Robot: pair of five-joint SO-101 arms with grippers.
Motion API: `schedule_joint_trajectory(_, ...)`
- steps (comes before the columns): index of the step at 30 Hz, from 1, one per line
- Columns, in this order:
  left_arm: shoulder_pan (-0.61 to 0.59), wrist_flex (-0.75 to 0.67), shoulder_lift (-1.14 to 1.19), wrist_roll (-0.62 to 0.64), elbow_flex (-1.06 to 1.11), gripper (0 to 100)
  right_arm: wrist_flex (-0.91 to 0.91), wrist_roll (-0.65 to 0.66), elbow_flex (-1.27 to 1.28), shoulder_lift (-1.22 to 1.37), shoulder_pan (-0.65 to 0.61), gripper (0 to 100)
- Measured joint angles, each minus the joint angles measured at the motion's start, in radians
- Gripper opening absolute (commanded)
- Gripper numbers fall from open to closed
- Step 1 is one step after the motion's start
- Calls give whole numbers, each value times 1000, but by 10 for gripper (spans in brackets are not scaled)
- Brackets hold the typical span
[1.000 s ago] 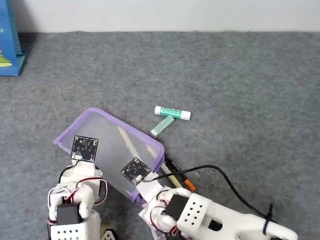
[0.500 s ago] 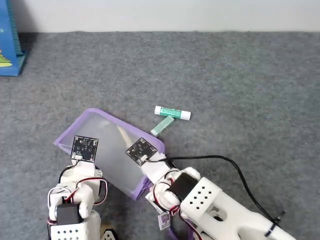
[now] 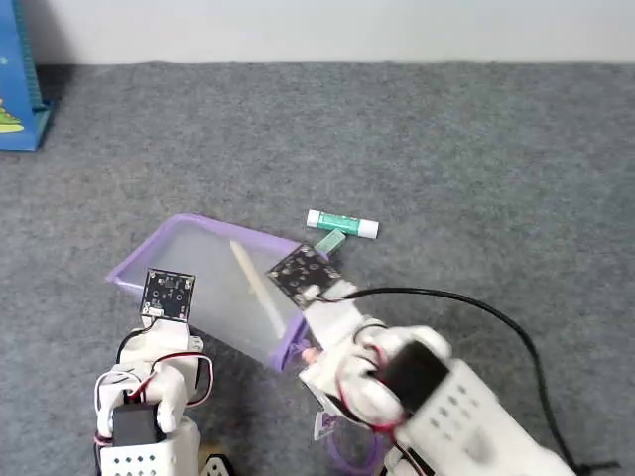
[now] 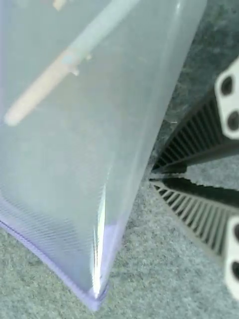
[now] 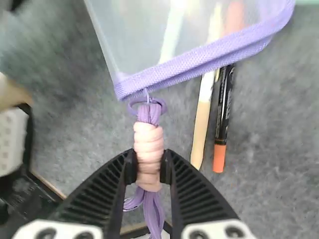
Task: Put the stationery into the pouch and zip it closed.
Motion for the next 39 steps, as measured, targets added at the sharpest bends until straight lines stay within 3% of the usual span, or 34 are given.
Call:
schedule_joint_trajectory(9, 0, 0, 0, 0, 0, 17, 12, -3, -6, -318, 6, 8)
schedule_joint_trajectory(16, 0, 0, 0, 0, 0, 17, 8, -3, -6, -356, 6, 8)
schedule_joint_trajectory(23, -3, 0, 0, 0, -9, 16, -133, -3, -6, -356, 43, 8)
schedule_joint_trajectory(28, -147, 0, 0, 2, -176, 16, -273, -3, 74, -362, 64, 8)
schedule_joint_trajectory(34, -173, 34, 0, 26, -393, 24, -374, -3, 106, -356, 61, 8)
schedule_joint_trajectory(39, -94, 127, 0, 68, -516, 195, -433, -3, 106, -356, 61, 8)
